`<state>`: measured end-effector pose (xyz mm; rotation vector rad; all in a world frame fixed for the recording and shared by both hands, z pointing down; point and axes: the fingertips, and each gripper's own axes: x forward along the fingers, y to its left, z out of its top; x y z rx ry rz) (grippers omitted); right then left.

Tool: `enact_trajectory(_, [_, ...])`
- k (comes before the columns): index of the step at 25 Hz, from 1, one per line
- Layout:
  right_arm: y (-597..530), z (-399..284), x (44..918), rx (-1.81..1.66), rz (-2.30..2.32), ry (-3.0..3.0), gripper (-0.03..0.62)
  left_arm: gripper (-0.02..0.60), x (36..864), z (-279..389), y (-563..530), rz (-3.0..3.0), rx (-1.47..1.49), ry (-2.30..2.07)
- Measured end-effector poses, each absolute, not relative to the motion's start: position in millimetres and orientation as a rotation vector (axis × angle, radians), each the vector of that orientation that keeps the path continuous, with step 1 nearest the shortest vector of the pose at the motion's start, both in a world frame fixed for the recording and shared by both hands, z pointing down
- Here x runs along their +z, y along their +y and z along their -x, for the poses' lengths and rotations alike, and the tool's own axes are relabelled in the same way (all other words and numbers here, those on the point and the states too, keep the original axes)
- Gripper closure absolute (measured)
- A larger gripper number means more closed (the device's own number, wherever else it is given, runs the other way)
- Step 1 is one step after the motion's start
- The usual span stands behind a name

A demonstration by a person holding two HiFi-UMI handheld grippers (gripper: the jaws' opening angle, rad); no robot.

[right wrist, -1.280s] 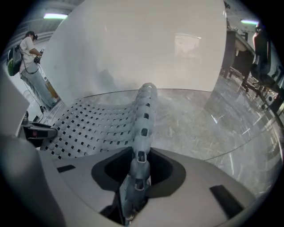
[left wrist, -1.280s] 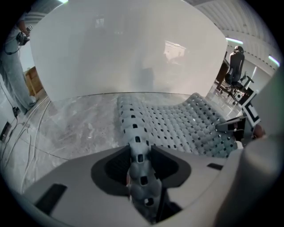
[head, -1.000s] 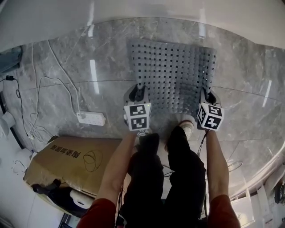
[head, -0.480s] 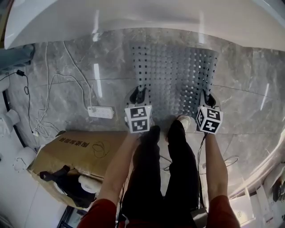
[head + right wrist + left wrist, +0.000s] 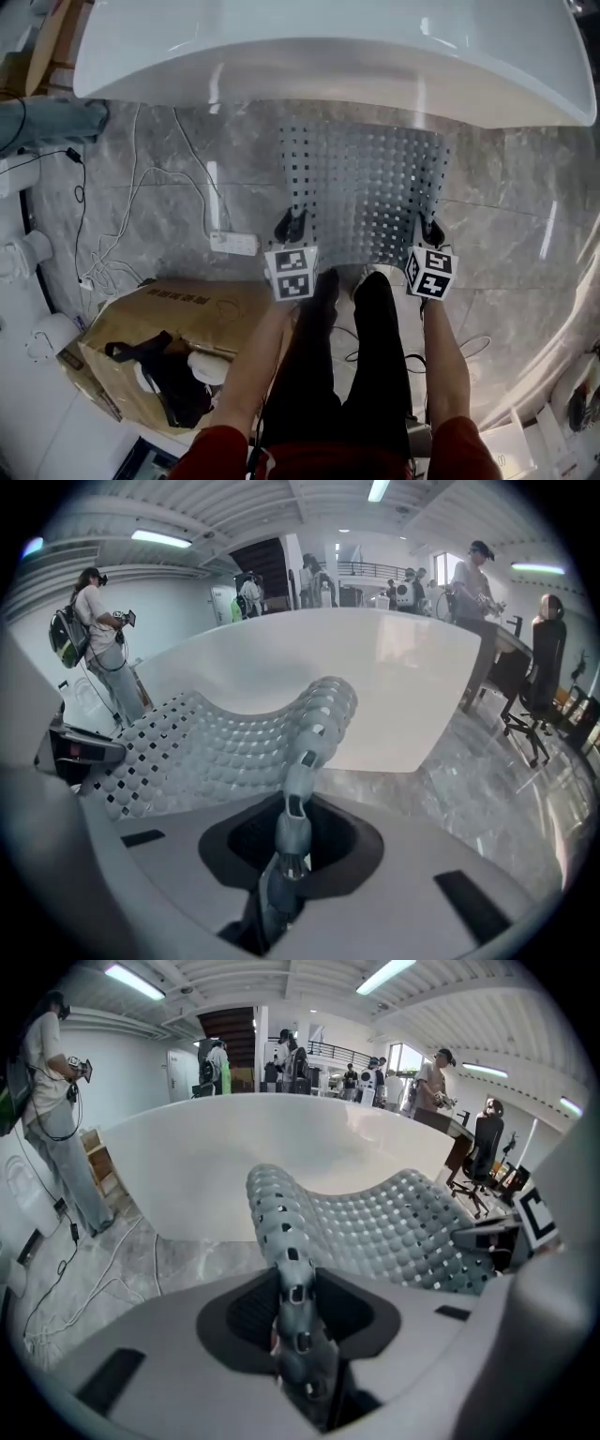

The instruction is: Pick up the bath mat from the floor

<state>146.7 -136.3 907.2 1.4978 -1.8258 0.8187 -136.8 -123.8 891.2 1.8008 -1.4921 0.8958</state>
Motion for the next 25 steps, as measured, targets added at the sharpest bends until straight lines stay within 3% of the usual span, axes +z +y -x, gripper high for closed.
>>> enact_trajectory(25, [-148.7, -119.9, 554.2, 0.545, -1.662, -2.04, 0.539, 0.469, 550.1, 157.1, -126.5, -1.972, 0.586, -1.697])
